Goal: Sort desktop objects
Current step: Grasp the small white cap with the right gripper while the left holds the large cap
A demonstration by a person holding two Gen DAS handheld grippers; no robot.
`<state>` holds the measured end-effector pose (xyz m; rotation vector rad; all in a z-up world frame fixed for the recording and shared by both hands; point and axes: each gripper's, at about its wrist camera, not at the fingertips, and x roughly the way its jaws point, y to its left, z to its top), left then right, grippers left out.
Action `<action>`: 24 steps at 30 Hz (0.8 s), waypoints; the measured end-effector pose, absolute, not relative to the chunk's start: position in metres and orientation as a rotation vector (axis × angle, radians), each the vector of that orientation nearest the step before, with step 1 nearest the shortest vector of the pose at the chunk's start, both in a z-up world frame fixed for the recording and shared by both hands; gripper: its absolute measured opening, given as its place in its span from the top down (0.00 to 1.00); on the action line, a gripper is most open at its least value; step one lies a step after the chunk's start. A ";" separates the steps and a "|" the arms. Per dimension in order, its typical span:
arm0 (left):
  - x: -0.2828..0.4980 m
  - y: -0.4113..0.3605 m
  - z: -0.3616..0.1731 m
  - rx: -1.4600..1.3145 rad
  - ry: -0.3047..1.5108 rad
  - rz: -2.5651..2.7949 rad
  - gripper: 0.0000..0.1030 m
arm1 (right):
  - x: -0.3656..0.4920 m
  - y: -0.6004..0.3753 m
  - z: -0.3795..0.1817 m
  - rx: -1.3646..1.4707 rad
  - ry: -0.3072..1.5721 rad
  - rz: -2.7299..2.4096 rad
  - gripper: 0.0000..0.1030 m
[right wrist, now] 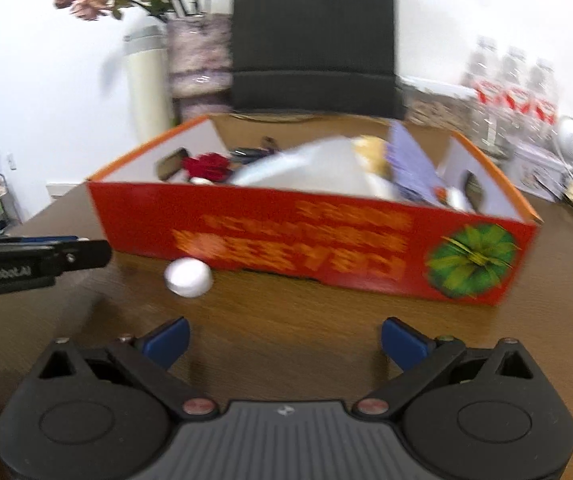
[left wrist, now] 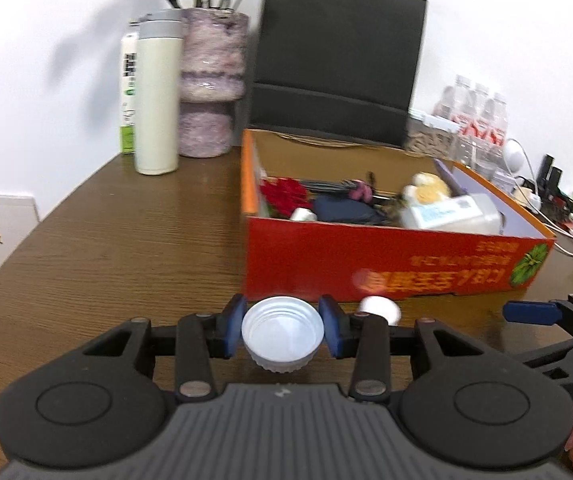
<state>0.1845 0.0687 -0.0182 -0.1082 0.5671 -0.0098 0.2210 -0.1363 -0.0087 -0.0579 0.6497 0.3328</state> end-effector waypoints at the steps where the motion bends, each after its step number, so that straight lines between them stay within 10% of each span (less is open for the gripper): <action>1: 0.184 0.074 -0.018 -0.110 0.566 -0.002 0.61 | 0.223 -0.128 -0.007 -0.058 0.642 0.340 0.07; 16: 0.181 0.113 -0.013 -0.137 0.567 0.006 0.61 | 0.246 -0.059 -0.009 -0.088 0.654 0.356 0.74; 24: 0.178 0.109 -0.010 -0.130 0.547 0.016 0.61 | 0.233 -0.066 -0.006 -0.052 0.634 0.369 0.74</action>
